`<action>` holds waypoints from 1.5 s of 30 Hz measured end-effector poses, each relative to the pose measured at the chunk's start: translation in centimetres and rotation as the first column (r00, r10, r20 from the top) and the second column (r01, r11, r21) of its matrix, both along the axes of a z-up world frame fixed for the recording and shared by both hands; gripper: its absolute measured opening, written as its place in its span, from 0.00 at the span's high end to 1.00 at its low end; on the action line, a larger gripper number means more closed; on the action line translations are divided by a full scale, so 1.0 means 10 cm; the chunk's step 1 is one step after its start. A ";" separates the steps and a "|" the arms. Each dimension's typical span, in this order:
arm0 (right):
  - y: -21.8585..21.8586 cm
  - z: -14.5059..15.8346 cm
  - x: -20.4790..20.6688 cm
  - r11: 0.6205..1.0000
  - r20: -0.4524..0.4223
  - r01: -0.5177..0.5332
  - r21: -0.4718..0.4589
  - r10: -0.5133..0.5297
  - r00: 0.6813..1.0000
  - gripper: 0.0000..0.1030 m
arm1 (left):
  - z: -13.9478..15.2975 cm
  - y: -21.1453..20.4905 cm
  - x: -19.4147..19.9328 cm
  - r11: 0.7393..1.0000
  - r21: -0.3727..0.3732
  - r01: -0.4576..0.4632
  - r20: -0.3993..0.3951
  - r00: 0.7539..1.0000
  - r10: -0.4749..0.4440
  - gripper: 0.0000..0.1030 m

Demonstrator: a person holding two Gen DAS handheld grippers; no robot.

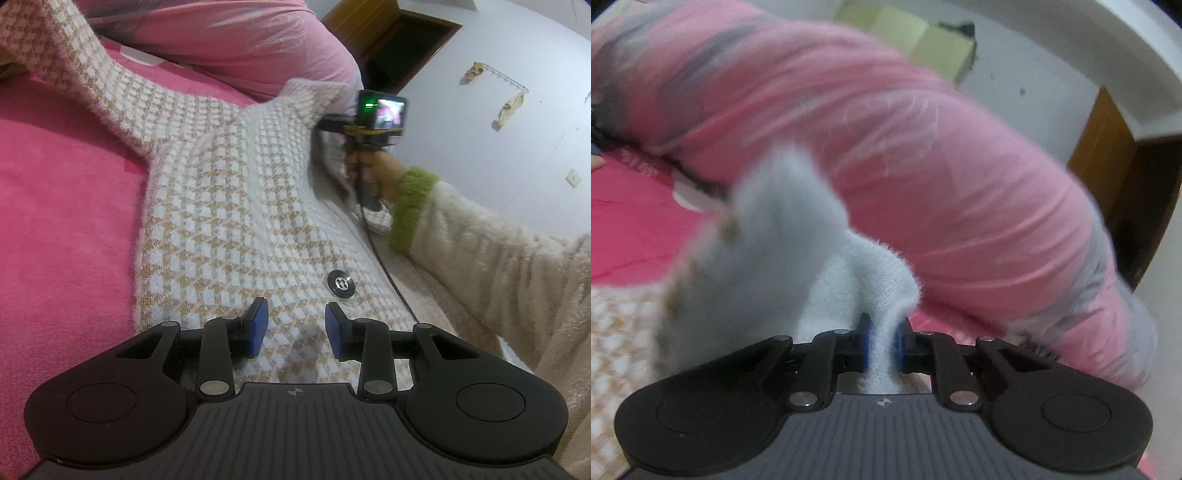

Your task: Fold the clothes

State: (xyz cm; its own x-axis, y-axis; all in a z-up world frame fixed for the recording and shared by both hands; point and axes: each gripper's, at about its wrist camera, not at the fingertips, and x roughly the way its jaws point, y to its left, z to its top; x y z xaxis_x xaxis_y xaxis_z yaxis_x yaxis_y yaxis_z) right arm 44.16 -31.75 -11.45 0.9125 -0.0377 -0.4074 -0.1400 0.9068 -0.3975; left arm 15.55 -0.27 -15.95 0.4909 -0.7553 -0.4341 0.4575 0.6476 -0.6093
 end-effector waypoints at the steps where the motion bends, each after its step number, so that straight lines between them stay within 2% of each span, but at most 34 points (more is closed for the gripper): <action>1: -0.04 -0.05 0.08 1.000 -0.053 0.012 0.020 -0.010 0.999 0.81 | 0.00 0.00 0.00 1.000 0.000 0.000 0.000 1.000 0.000 0.67; 2: -0.09 -0.10 0.17 0.999 -0.118 0.024 0.040 -0.019 0.993 0.80 | 0.01 -0.01 0.00 1.000 0.001 0.000 0.001 1.000 0.000 0.67; 3: -0.14 -0.10 0.22 0.997 -0.148 0.042 0.061 -0.032 0.988 0.73 | 0.01 -0.01 0.00 1.000 0.001 0.000 0.001 1.000 0.000 0.67; 4: -0.18 -0.08 0.27 0.995 -0.168 0.062 0.082 -0.047 0.985 0.67 | 0.01 -0.01 0.00 1.000 0.001 0.000 0.001 1.000 0.000 0.67; 5: -0.23 -0.06 0.31 0.991 -0.187 0.082 0.103 -0.061 0.980 0.56 | 0.01 -0.01 0.00 1.000 0.001 0.000 0.001 1.000 0.000 0.67; 6: -0.30 0.00 0.31 0.985 -0.194 0.101 0.141 -0.073 0.978 0.52 | 0.01 -0.01 0.00 1.000 0.002 0.000 0.002 1.000 0.000 0.67; 8: -0.45 0.17 0.28 0.964 -0.200 0.138 0.227 -0.092 0.975 0.51 | 0.01 -0.01 -0.01 1.000 0.003 -0.001 0.003 1.000 0.001 0.67; 9: -0.54 0.27 0.25 0.951 -0.200 0.153 0.269 -0.100 0.975 0.46 | 0.01 -0.01 -0.01 1.000 0.004 -0.001 0.004 1.000 0.001 0.67; 13: -0.78 0.62 0.02 0.900 -0.207 0.248 0.359 -0.182 0.961 0.43 | 0.02 -0.01 -0.01 1.000 0.005 -0.002 0.004 1.000 0.002 0.67; 15: -0.85 0.76 -0.18 0.863 -0.243 0.255 0.436 -0.160 0.957 0.44 | 0.01 0.00 -0.01 1.000 0.004 -0.002 0.004 1.000 0.002 0.67; 17: -0.82 0.83 -0.43 0.846 -0.268 0.235 0.479 -0.114 0.957 0.45 | 0.02 -0.01 -0.02 1.000 0.005 -0.003 0.005 1.000 0.003 0.67; 19: -0.65 0.81 -0.69 0.870 -0.307 0.196 0.452 -0.055 0.950 0.51 | 0.02 -0.01 -0.02 1.000 0.005 -0.003 0.005 1.000 0.003 0.67; 21: -0.46 0.67 -0.90 0.915 -0.363 0.148 0.376 -0.002 0.932 0.59 | 0.02 -0.01 -0.02 1.000 0.004 -0.003 0.005 1.000 0.003 0.67; 24: -0.23 0.39 -1.16 0.962 -0.467 0.101 0.255 0.032 0.884 0.70 | 0.02 0.00 -0.01 1.000 0.005 -0.003 0.007 1.000 0.003 0.67; 25: -0.20 0.27 -1.22 0.969 -0.504 0.101 0.225 0.027 0.863 0.72 | 0.02 0.00 -0.01 1.000 0.006 -0.003 0.007 1.000 0.003 0.67; 26: -0.19 0.19 -1.24 0.972 -0.516 0.099 0.211 0.025 0.856 0.73 | 0.02 0.00 -0.01 1.000 0.006 -0.002 0.007 1.000 0.002 0.67; 28: -0.20 0.06 -1.26 0.977 -0.525 0.093 0.192 0.023 0.851 0.74 | 0.01 0.00 0.00 1.000 0.005 -0.002 0.006 1.000 0.002 0.67; 31: -0.34 0.11 -1.07 0.984 -0.429 0.164 0.075 -0.117 0.896 0.74 | 0.01 0.00 0.00 1.000 0.004 -0.002 0.005 1.000 0.002 0.67; 33: -0.60 0.13 -0.85 0.965 -0.369 0.260 0.043 -0.226 0.901 0.77 | 0.01 0.00 0.00 1.000 0.002 -0.001 0.004 1.000 0.001 0.67; 34: -0.74 0.15 -0.73 0.950 -0.340 0.309 0.033 -0.281 0.898 0.82 | 0.01 0.00 0.00 1.000 0.001 0.000 0.003 1.000 0.000 0.67; 37: -1.17 0.17 -0.45 0.890 -0.272 0.449 0.085 -0.413 0.869 0.83 | 0.01 0.00 0.01 1.000 0.000 0.000 0.003 1.000 0.000 0.67; 39: -1.44 0.08 -0.27 0.834 -0.294 0.539 0.116 -0.489 0.821 0.81 | 0.01 0.00 0.01 1.000 -0.003 0.002 0.001 1.000 -0.002 0.67; 41: -1.68 -0.07 -0.14 0.764 -0.386 0.626 0.158 -0.536 0.751 0.80 | 0.00 0.01 0.01 1.000 -0.004 0.002 0.001 1.000 -0.002 0.67; 42: -1.75 -0.08 -0.13 0.732 -0.401 0.652 0.198 -0.547 0.735 0.80 | 0.00 0.01 0.01 1.000 -0.004 0.002 0.001 1.000 -0.002 0.67; 44: -1.75 0.04 -0.26 0.695 -0.348 0.658 0.288 -0.565 0.749 0.80 | 0.00 0.01 0.01 1.000 -0.003 0.002 0.002 1.000 -0.002 0.67; 45: -1.68 0.13 -0.39 0.690 -0.303 0.639 0.340 -0.562 0.769 0.79 | 0.00 0.01 0.01 1.000 -0.003 0.002 0.002 1.000 -0.002 0.67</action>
State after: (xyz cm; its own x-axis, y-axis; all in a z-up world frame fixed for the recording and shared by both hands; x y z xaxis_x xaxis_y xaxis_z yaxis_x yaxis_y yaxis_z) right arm 40.31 -48.59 -10.13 0.6703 -0.3540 -0.6522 0.4642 0.8857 -0.0036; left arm 15.67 -0.14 -15.93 0.4898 -0.7580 -0.4308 0.4602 0.6445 -0.6106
